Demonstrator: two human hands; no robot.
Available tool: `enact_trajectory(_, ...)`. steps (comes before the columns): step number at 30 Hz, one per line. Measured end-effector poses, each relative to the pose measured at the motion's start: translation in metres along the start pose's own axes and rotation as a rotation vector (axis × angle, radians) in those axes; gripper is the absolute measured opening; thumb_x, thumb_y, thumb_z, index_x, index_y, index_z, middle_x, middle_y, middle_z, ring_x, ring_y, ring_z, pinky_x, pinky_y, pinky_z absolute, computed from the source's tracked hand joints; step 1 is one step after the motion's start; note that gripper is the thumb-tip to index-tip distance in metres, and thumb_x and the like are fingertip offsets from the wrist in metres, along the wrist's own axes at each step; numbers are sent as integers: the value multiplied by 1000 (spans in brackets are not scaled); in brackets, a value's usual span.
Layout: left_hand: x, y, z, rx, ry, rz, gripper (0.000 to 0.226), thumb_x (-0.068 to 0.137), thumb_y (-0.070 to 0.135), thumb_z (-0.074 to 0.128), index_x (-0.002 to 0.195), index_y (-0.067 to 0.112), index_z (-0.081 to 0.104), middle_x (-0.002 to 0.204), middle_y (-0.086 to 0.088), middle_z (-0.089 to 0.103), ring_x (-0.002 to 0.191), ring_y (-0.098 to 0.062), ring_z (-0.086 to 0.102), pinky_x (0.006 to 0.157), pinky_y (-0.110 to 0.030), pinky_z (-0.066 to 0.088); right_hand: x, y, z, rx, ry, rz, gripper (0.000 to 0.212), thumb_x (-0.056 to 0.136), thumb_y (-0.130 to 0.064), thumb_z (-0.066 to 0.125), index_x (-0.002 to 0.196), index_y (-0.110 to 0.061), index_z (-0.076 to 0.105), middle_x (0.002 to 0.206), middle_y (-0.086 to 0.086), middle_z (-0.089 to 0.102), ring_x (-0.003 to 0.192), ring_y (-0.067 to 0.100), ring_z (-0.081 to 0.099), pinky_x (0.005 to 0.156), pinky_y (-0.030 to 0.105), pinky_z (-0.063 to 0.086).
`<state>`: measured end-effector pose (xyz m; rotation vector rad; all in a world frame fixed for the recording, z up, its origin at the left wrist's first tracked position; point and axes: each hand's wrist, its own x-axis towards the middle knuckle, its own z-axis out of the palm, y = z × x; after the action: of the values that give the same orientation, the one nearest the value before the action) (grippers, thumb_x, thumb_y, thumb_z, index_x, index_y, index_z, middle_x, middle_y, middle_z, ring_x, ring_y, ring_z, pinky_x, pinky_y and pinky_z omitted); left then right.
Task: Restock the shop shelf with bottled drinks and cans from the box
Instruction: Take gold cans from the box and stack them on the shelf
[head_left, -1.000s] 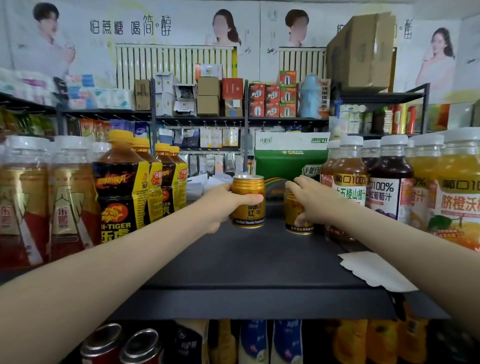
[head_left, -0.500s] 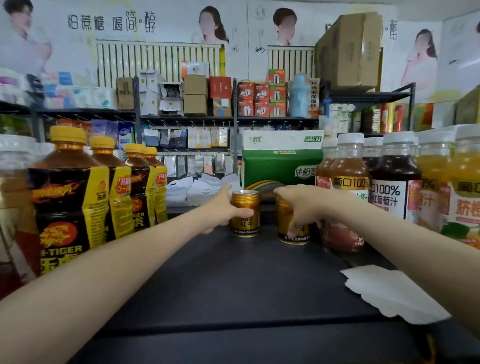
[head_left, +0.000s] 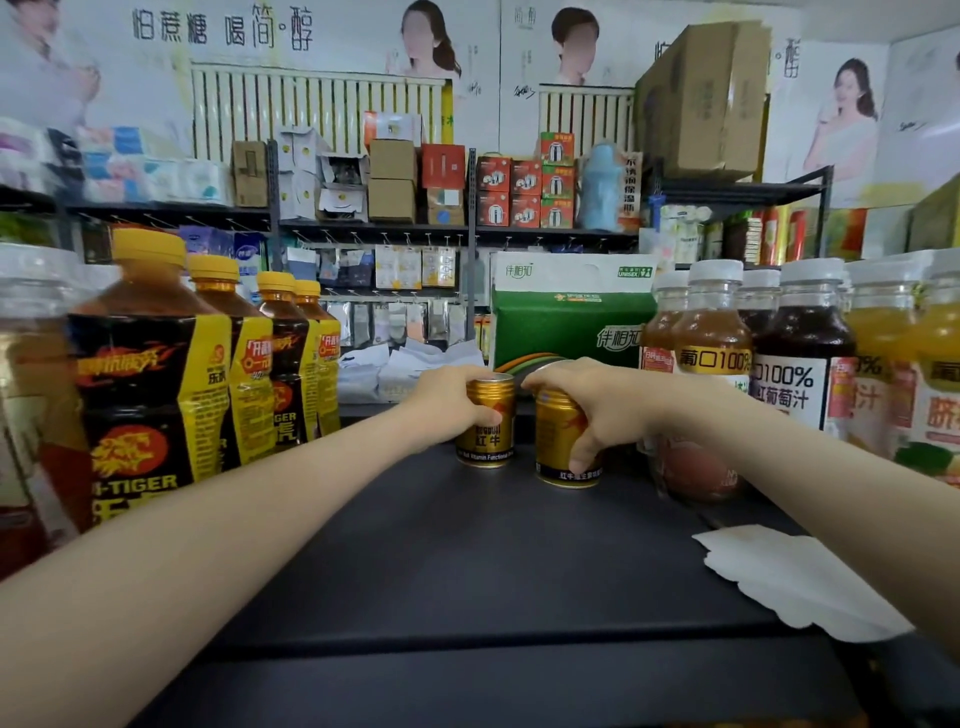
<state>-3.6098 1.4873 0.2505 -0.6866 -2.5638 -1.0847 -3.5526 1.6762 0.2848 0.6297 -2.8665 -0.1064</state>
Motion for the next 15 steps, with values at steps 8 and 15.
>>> enact_trajectory(8, 6, -4, 5, -32, -23, 13, 52, 84, 17, 72, 131, 25, 53, 121, -2, 62, 110, -19, 57, 94, -33, 49, 8, 2, 7, -185, -10, 173, 101, 69, -33, 82, 147, -19, 20, 143, 6, 38, 127, 27, 43, 97, 42, 46)
enact_trajectory(15, 9, -2, 10, -29, -37, 71, 53, 84, 21, 72, 133, 24, 53, 118, 1, 61, 105, -15, 56, 87, -26, 46, -7, -5, -1, -465, 37, 297, 80, 69, -69, 66, 124, -13, 51, 119, 5, 55, 113, 24, 50, 85, 35, 47)
